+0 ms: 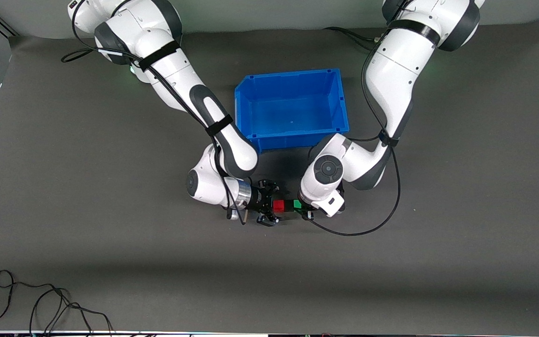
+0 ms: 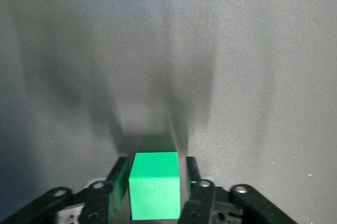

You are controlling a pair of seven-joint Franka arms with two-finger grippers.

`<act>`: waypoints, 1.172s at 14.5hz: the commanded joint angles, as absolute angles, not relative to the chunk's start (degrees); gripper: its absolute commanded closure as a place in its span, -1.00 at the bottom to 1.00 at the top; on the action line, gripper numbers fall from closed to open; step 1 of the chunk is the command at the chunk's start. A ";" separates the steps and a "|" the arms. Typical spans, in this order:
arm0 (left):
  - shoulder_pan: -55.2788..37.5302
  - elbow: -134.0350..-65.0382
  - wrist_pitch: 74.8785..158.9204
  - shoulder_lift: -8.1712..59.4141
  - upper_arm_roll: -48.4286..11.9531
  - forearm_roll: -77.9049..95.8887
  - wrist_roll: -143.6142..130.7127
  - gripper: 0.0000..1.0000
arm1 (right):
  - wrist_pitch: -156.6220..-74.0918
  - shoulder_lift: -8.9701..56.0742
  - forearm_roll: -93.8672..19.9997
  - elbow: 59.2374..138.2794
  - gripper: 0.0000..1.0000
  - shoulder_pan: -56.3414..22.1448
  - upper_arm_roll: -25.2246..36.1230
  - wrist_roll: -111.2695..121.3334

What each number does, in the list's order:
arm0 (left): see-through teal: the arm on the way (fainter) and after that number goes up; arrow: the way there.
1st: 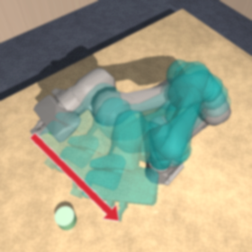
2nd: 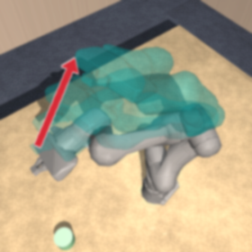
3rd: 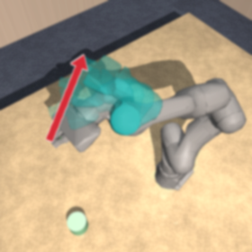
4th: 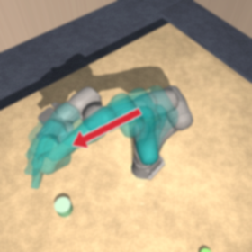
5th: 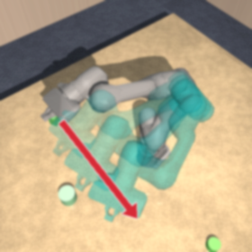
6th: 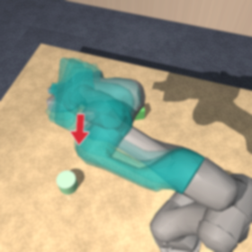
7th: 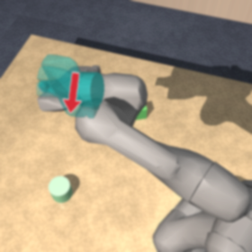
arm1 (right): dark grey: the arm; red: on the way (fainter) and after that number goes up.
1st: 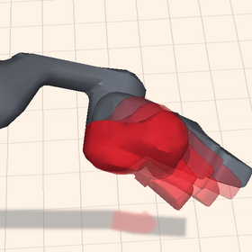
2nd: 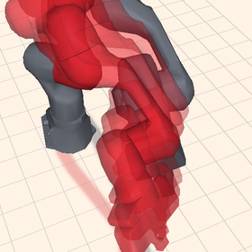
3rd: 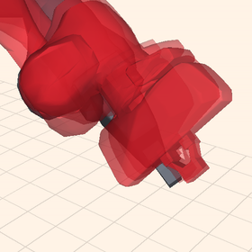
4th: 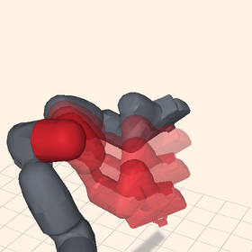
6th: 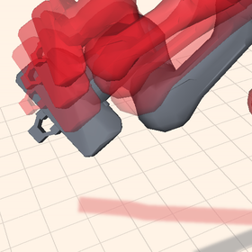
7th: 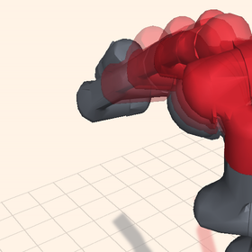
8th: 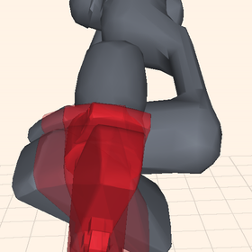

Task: Attach green and red cubes to black cube
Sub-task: 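Press the red and green cubes against the black cube with both grippers, then open the right gripper off the red cube while the left gripper releases green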

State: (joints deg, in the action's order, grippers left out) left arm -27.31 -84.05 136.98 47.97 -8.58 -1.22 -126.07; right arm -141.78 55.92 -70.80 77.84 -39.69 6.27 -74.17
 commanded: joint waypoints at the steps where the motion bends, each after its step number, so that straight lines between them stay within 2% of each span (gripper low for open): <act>1: -27.78 -82.88 135.18 47.64 -8.00 -1.76 -127.88 -1.00 | -142.29 56.95 -71.89 76.03 -0.99 -40.34 6.77 -75.32; 6: -22.25 -83.93 116.66 35.45 -7.65 -3.34 -119.49 -1.00 | -140.55 54.32 -70.32 75.23 -0.98 -38.16 7.99 -76.73; 9: -17.50 -87.26 109.62 29.38 -7.56 -4.39 -104.48 -1.00 | -132.83 52.30 -64.19 75.15 -0.99 -34.12 9.75 -76.64; 13: -8.46 -95.26 104.78 18.74 -7.56 -5.54 -81.01 -1.00 | -121.49 48.44 -50.14 75.06 -0.99 -26.04 10.11 -75.06; 17: -0.11 -98.69 102.48 11.80 -7.56 -6.06 -61.94 -1.00 | -111.47 43.43 -40.53 75.50 -0.99 -19.44 10.37 -65.42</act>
